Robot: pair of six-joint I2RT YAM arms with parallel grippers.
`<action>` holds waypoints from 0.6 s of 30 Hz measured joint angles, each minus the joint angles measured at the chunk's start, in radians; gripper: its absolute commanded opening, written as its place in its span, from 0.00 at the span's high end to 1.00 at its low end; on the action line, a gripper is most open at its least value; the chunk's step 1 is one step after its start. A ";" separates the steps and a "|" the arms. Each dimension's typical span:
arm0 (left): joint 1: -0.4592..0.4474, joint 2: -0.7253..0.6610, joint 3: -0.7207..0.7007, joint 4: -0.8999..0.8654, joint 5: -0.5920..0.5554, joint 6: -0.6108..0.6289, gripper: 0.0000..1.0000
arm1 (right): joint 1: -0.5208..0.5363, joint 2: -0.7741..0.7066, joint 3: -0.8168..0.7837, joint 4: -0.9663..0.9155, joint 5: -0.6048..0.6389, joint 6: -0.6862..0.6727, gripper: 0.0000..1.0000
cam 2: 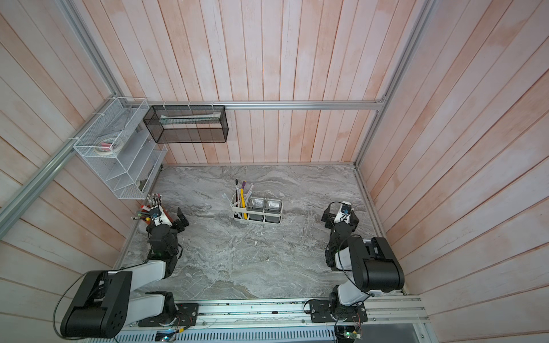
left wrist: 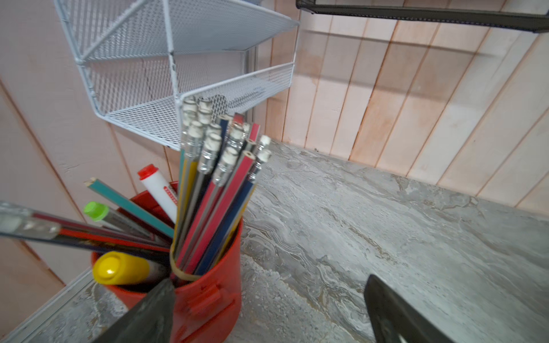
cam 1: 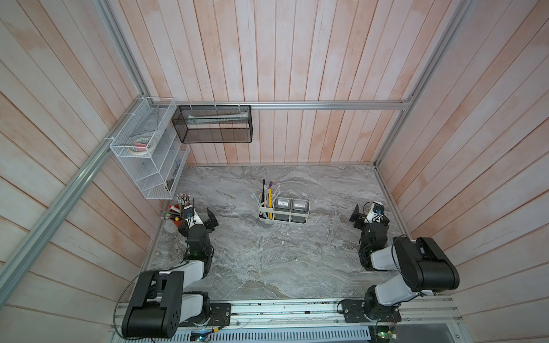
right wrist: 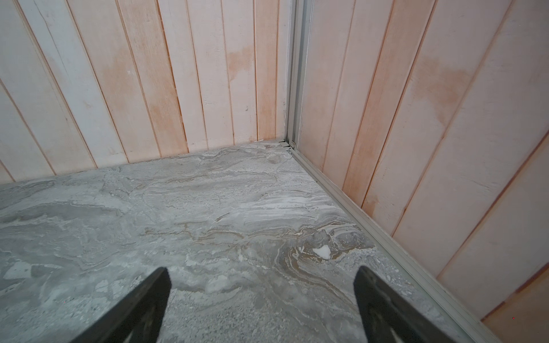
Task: Place the toothbrush into the toothbrush holder
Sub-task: Reset both arms
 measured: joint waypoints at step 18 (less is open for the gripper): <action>-0.004 0.237 0.035 0.247 0.150 0.105 0.00 | 0.000 0.000 0.000 0.003 0.000 -0.003 0.02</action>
